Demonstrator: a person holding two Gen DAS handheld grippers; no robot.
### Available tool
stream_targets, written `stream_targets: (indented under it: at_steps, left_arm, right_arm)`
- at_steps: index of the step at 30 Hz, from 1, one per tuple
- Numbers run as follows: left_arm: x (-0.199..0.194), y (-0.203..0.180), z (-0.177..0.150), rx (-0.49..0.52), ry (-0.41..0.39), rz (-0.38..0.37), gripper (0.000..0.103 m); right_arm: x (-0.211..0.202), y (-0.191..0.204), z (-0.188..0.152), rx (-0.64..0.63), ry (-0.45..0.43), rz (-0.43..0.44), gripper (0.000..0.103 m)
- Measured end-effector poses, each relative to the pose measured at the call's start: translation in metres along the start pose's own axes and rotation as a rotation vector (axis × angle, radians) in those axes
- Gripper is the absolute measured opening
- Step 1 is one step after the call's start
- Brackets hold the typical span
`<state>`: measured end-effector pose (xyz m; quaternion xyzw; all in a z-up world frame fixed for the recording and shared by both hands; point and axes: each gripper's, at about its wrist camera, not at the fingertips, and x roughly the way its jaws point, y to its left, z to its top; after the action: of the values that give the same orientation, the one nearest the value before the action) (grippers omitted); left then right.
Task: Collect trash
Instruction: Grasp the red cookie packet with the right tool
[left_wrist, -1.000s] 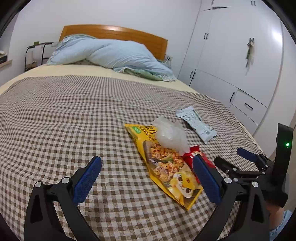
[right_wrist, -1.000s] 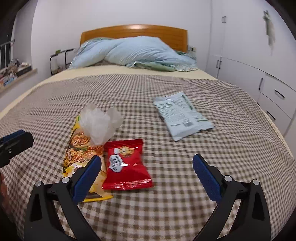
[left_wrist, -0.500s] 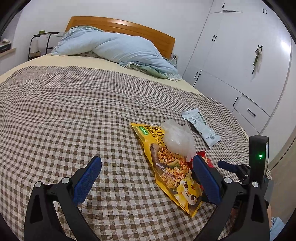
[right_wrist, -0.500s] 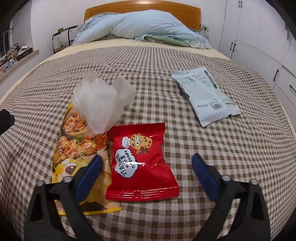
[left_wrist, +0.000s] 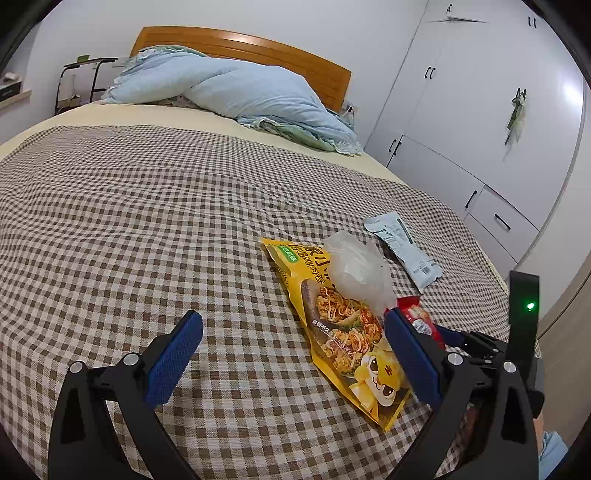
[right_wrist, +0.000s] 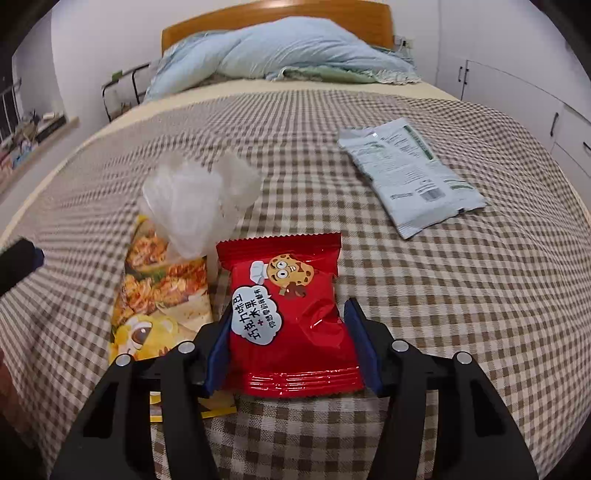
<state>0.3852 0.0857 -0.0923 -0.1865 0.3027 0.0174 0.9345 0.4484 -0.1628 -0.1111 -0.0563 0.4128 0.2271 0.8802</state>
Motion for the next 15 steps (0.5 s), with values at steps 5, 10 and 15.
stream_targets:
  at_steps: [5,10,15]
  left_arm:
    - [0.000,-0.003,0.001,-0.002,0.000,-0.007,0.095]
    - [-0.002,-0.010,0.002,0.000,0.000,-0.018,0.095]
    - [-0.006,-0.017,0.000,0.013,-0.003,-0.024,0.095]
  right_arm:
    - [-0.009,-0.003,-0.001,0.000,-0.020,0.001,0.053]
    - [-0.024,-0.014,-0.001,0.013,-0.066,-0.020,0.051]
    - [-0.040,-0.026,-0.004,0.041,-0.097,-0.038,0.051]
